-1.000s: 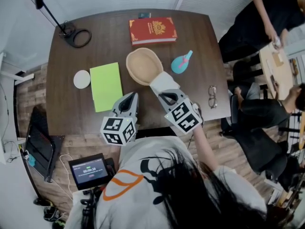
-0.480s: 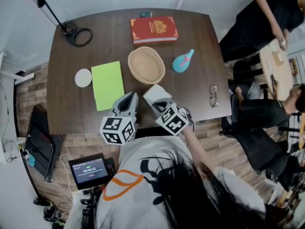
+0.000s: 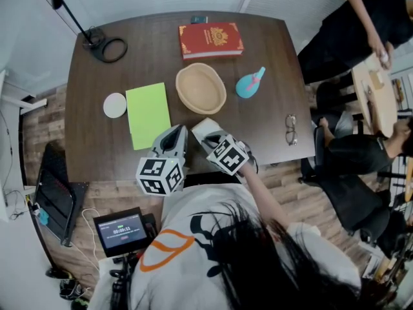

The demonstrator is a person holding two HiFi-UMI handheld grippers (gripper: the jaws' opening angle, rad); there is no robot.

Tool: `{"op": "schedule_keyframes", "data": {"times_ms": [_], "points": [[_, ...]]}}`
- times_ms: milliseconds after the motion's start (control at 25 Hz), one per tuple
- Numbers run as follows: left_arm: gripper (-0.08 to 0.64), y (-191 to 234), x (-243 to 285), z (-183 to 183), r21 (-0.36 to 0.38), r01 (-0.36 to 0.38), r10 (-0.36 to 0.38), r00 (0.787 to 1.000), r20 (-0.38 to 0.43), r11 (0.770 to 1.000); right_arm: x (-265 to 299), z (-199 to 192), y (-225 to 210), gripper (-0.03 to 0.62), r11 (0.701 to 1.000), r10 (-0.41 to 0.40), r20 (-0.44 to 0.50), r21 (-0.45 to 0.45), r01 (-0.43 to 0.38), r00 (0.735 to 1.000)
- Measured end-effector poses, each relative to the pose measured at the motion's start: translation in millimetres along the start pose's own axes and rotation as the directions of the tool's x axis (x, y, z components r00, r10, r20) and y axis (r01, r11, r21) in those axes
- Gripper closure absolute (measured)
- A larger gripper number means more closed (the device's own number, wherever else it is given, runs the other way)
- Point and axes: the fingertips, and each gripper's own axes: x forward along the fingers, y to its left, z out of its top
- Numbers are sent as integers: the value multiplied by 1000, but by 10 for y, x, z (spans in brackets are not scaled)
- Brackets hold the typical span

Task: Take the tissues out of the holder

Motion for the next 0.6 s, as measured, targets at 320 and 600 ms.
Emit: {"op": "schedule_keyframes", "data": {"times_ms": [320,600], "points": [[560,64,-26,16,-10,-18,18,1000,6,1000,90,-11,104,462,1000,17,-4,-11,-17,1000],[560,39,-50,13,-9,-13,13,1000,9,1000,-42,123,119,463,998,25,64,59,-29,998]]}}
